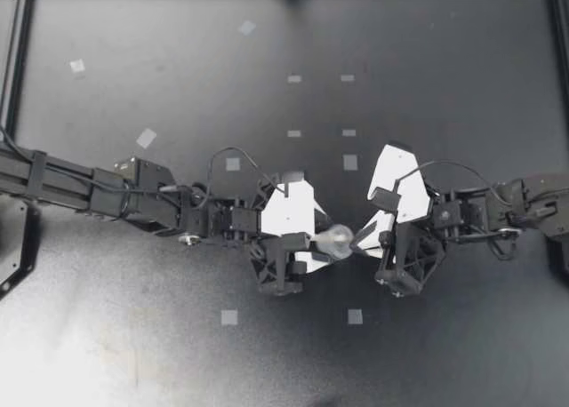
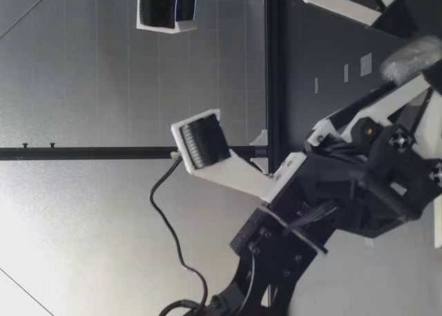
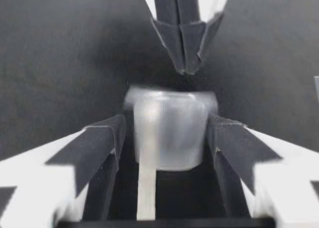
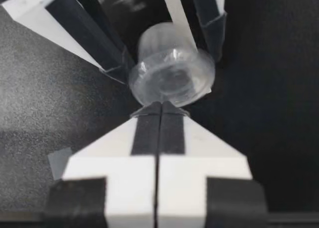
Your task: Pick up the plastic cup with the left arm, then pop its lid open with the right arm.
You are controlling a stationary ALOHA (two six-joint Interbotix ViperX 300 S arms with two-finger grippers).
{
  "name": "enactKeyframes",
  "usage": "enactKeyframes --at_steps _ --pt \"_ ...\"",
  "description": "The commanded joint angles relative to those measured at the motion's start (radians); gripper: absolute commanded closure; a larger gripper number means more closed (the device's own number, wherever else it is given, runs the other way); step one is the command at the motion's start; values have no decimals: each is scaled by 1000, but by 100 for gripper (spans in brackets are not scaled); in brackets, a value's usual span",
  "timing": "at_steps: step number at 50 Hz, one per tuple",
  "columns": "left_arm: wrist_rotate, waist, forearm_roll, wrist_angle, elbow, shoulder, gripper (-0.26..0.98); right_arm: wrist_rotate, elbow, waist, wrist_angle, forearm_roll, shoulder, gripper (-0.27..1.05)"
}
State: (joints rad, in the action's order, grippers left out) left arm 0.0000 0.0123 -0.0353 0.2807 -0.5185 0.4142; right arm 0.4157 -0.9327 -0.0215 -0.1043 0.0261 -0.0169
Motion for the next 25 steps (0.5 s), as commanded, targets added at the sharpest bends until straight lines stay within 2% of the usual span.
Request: enactKeyframes --at_steps 1,17,25 --pt "2 -5 2 8 26 -12 13 2 17 -5 -9 0 9 81" --pt "3 -3 2 -9 32 -6 15 0 15 -5 -9 0 8 81" --pt "5 -3 2 -34 37 -9 27 0 15 -5 -9 0 18 81"
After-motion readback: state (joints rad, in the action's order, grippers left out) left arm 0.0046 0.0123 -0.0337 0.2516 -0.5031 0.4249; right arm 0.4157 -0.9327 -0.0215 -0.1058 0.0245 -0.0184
